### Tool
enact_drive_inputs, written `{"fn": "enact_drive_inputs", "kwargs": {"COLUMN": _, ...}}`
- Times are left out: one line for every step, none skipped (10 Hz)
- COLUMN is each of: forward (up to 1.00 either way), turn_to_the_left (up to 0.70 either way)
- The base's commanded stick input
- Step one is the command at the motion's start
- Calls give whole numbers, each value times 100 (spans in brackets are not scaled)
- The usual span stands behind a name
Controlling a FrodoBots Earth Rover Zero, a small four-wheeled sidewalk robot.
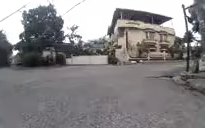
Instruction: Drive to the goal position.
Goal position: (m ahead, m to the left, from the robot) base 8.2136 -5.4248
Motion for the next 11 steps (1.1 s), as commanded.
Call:
{"fn": "enact_drive_inputs", "kwargs": {"forward": 100, "turn_to_the_left": -17}}
{"fn": "enact_drive_inputs", "kwargs": {"forward": 100, "turn_to_the_left": -17}}
{"fn": "enact_drive_inputs", "kwargs": {"forward": 100, "turn_to_the_left": -17}}
{"fn": "enact_drive_inputs", "kwargs": {"forward": 100, "turn_to_the_left": -17}}
{"fn": "enact_drive_inputs", "kwargs": {"forward": 100, "turn_to_the_left": -17}}
{"fn": "enact_drive_inputs", "kwargs": {"forward": 100, "turn_to_the_left": -17}}
{"fn": "enact_drive_inputs", "kwargs": {"forward": 100, "turn_to_the_left": -17}}
{"fn": "enact_drive_inputs", "kwargs": {"forward": 100, "turn_to_the_left": -17}}
{"fn": "enact_drive_inputs", "kwargs": {"forward": 100, "turn_to_the_left": -17}}
{"fn": "enact_drive_inputs", "kwargs": {"forward": 100, "turn_to_the_left": -17}}
{"fn": "enact_drive_inputs", "kwargs": {"forward": 100, "turn_to_the_left": -17}}
